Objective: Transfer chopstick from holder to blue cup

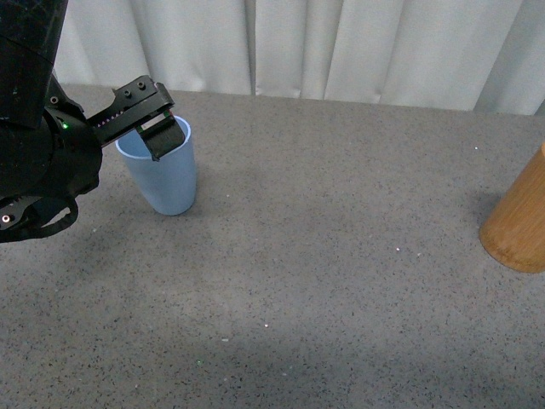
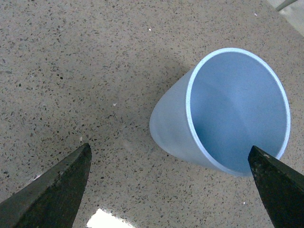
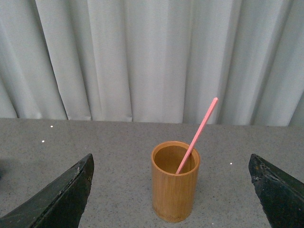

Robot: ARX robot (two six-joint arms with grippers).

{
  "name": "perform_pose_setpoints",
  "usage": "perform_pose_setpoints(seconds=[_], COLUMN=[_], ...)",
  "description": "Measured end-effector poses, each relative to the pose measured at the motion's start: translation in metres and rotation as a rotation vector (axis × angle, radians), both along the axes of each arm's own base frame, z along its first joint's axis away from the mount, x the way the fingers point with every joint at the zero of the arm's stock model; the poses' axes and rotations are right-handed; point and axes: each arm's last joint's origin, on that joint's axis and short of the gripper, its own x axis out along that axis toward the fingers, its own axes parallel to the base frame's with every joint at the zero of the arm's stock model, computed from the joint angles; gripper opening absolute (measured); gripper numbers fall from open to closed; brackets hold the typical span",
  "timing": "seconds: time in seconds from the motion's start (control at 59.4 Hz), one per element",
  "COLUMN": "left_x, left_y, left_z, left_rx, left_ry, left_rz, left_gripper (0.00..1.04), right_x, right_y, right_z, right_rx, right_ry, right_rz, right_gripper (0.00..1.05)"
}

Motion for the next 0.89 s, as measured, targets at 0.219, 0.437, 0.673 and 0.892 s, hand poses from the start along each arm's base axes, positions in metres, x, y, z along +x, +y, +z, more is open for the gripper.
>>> perform_pose_setpoints(seconds=[0.219,0.437,0.673,0.892], left_x=[0.0034,0.0048,0.005,0.0077], left_y=[0.0005,0.0002,0.0002,-0.0015], left_z=[-0.003,-0.0029,-0.0044,-0.0099], left_rx=[0.003,0.007,0.017,0.025], left_ry=[0.008,0.01,0.017,0.043], left_rz=[0.006,0.013,0.021,0.017], left_gripper=[0.98,0.98,0.98,0.98], right_x=[0.0,0.0,0.0,0.0], right_y=[0.0,0.0,0.0,0.0], right_z=[0.0,0.0,0.0,0.0], right_rx=[0.0,0.0,0.0,0.0], right_ry=[0.0,0.0,0.0,0.0], right_rz=[0.0,0.0,0.0,0.0], right_gripper=[0.95,0.95,0.95,0.95])
